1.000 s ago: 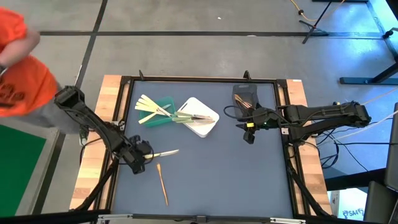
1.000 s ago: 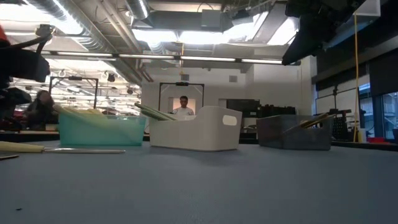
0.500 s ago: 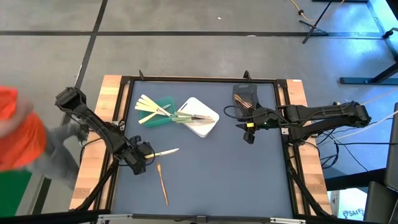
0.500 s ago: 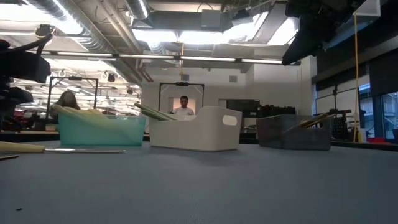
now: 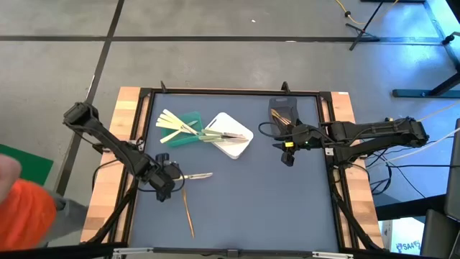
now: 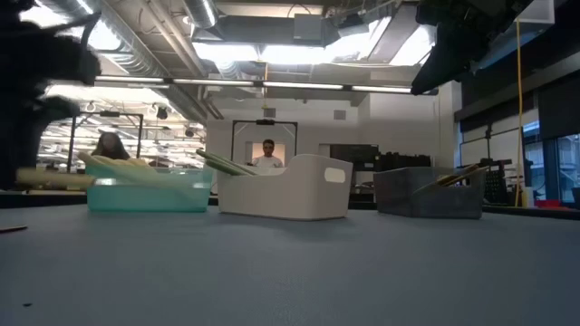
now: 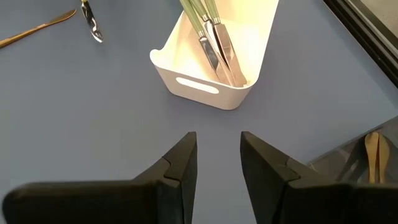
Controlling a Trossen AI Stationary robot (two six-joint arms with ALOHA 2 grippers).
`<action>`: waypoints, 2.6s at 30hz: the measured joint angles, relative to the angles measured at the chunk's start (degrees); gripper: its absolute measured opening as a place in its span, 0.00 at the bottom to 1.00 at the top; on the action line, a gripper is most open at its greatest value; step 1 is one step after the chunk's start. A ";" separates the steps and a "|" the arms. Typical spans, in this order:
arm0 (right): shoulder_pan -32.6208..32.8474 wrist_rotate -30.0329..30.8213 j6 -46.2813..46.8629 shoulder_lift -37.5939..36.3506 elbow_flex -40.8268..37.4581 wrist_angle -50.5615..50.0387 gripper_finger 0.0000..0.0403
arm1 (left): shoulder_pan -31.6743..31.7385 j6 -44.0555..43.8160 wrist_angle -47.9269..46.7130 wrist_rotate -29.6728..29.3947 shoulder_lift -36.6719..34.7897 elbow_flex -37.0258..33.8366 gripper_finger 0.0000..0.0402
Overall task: Sort silverware by color (type)
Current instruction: Put the yellow table knife into the green bin
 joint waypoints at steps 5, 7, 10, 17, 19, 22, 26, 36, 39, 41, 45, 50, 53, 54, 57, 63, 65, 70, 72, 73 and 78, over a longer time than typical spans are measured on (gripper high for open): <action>0.00 0.00 0.00 0.00 0.00 -0.01 0.27 | 2.52 8.67 -10.76 -5.22 -0.03 8.41 0.18; 0.00 -0.02 0.00 0.00 0.00 0.00 0.27 | 3.64 12.60 -15.07 -8.72 -0.04 11.91 0.18; 0.00 0.00 0.00 0.00 0.00 -0.01 0.27 | 5.77 17.83 -21.17 -14.32 -0.09 16.51 0.18; 0.00 -0.11 0.00 0.00 0.00 -0.01 0.27 | 12.48 27.52 -30.96 -25.74 -0.10 23.38 0.18; 0.00 -0.11 0.00 0.00 0.00 -0.01 0.27 | 14.59 29.78 -32.84 -28.33 -0.12 24.00 0.18; 0.00 -0.13 0.00 0.00 0.00 -0.01 0.27 | 17.89 32.05 -36.10 -30.99 -0.13 24.02 0.19; 0.00 -0.15 0.00 0.00 0.00 -0.01 0.27 | 22.44 32.51 -40.40 -32.34 -0.13 24.02 0.19; 0.00 -0.15 0.00 0.00 0.00 0.01 0.27 | 32.84 36.56 -42.73 -32.95 -0.13 23.42 0.19; 0.00 -0.17 0.00 0.00 0.00 -0.01 0.27 | 35.87 39.59 -42.67 -32.93 -0.13 22.81 0.19; 0.00 -0.17 0.00 0.00 0.00 -0.01 0.27 | 37.74 41.73 -42.69 -32.78 -0.13 22.23 0.19; 0.00 -0.17 0.00 0.00 0.00 -0.01 0.27 | 40.53 46.57 -42.67 -30.50 -0.15 20.77 0.19; 0.00 -0.20 0.00 0.00 0.00 -0.01 0.27 | 42.09 54.09 -41.00 -25.86 -0.15 18.44 0.19; 0.00 -0.20 0.00 0.00 0.00 -0.01 0.27 | 42.55 58.05 -38.55 -24.34 -0.15 16.50 0.19; 0.00 -0.20 0.00 0.00 0.00 -0.01 0.27 | 42.71 59.03 -37.58 -23.96 -0.15 15.80 0.19; 0.00 -0.20 0.00 0.00 0.00 -0.01 0.27 | 43.25 61.07 -34.85 -23.14 -0.15 13.98 0.19; 0.00 -0.19 0.00 0.00 0.00 -0.01 0.27 | 43.69 62.18 -30.39 -23.04 -0.15 11.63 0.19; 0.01 -0.19 0.00 0.00 0.00 -0.01 0.27 | 43.69 62.19 -28.68 -23.04 -0.15 11.10 0.19; 0.00 -0.20 0.00 0.00 0.00 -0.01 0.27 | 43.69 62.18 -25.19 -22.71 -0.15 9.91 0.20; 0.00 -0.20 0.00 0.00 0.00 -0.01 0.27 | 43.69 62.17 -24.20 -21.54 -0.15 9.38 0.21; 0.00 -0.20 0.00 0.00 0.00 0.00 0.27 | 43.69 62.17 -23.65 -20.92 -0.15 9.13 0.21; 0.00 -0.20 0.00 0.00 0.00 -0.01 0.27 | 43.69 62.06 -22.21 -19.48 -0.15 7.98 0.23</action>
